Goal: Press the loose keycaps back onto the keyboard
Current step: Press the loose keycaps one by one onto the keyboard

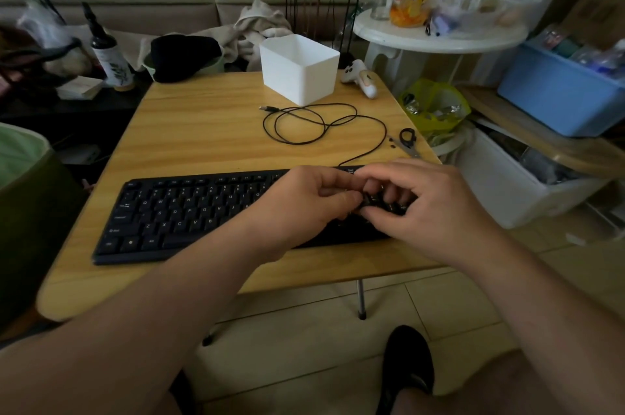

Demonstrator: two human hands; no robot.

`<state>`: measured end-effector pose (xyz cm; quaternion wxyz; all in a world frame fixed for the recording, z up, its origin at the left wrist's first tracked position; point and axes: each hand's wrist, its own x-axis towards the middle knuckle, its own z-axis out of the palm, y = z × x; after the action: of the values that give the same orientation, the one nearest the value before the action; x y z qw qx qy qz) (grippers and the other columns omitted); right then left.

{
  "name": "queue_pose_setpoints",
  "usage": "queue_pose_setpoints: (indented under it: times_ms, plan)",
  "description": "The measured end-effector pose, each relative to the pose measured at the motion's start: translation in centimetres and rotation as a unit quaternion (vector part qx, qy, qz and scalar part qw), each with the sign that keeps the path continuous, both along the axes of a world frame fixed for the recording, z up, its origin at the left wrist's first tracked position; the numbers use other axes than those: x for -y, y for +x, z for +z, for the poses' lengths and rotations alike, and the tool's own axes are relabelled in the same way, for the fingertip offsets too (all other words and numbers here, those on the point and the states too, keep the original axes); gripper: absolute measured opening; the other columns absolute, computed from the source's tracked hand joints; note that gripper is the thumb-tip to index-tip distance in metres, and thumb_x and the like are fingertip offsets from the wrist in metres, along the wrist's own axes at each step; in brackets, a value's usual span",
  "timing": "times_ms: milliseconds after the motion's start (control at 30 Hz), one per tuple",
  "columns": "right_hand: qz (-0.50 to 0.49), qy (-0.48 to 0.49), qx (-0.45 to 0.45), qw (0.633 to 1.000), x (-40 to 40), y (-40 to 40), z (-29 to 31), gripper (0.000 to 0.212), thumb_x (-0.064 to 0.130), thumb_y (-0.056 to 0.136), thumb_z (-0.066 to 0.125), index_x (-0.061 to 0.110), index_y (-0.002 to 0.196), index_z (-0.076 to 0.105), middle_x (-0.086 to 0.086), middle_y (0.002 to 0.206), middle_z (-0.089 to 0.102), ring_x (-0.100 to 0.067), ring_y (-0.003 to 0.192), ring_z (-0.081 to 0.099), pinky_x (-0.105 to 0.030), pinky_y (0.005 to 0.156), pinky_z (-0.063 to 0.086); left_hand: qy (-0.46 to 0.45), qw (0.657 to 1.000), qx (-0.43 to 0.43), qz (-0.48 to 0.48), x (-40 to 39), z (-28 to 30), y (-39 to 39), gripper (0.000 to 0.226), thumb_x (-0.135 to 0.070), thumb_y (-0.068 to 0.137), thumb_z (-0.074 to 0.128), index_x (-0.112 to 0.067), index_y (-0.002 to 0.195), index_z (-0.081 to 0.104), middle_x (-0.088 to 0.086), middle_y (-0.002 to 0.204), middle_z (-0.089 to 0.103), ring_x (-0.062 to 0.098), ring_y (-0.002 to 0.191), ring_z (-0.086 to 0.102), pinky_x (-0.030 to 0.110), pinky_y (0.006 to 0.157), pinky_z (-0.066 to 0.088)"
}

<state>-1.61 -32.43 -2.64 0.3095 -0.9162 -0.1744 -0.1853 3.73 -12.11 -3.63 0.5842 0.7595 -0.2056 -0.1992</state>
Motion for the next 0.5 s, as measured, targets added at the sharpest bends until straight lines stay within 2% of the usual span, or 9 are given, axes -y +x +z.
queue_pose_setpoints:
  times_ms: [100,267,400,500]
  plan:
    - [-0.013,-0.006,0.007,1.0,-0.13,-0.08,-0.12,0.041,0.024,0.077,0.085,0.031,0.116,0.075,0.017,0.097,0.066,-0.011,0.082,0.061,-0.019,0.066,0.05,-0.008,1.0,-0.016,0.017,0.08,0.03,0.2,0.017,-0.014,0.097,0.071,-0.018,0.113,0.077,-0.006,0.078,0.074,0.003,0.071,0.062,0.013,0.061,0.047]
    - [-0.049,-0.003,0.043,0.998,-0.24,0.16,-0.83,0.027,0.027,0.075,0.087,0.022,0.1,0.079,0.014,0.095,0.067,-0.004,0.08,0.061,-0.012,0.067,0.046,-0.035,0.997,-0.056,0.043,0.32,0.08,0.24,0.004,-0.013,0.095,0.074,-0.014,0.098,0.074,-0.001,0.076,0.071,0.007,0.071,0.063,0.023,0.066,0.048]
    - [-0.051,-0.009,0.079,0.996,-0.49,0.15,-0.86,0.024,0.024,0.078,0.084,0.018,0.102,0.08,0.009,0.097,0.069,-0.003,0.082,0.062,-0.024,0.068,0.054,-0.057,0.993,-0.094,0.047,0.31,0.11,0.09,0.002,-0.013,0.095,0.073,-0.014,0.096,0.071,-0.001,0.076,0.07,0.009,0.072,0.063,0.029,0.071,0.047]
    - [-0.046,-0.025,0.093,0.994,-0.43,0.18,-0.82,0.026,0.029,0.083,0.079,0.017,0.106,0.081,0.007,0.099,0.07,-0.009,0.087,0.065,-0.034,0.069,0.058,-0.058,0.993,-0.098,0.033,0.09,0.06,0.17,0.005,-0.014,0.1,0.066,-0.014,0.099,0.071,-0.003,0.081,0.071,0.008,0.075,0.064,0.031,0.074,0.046]
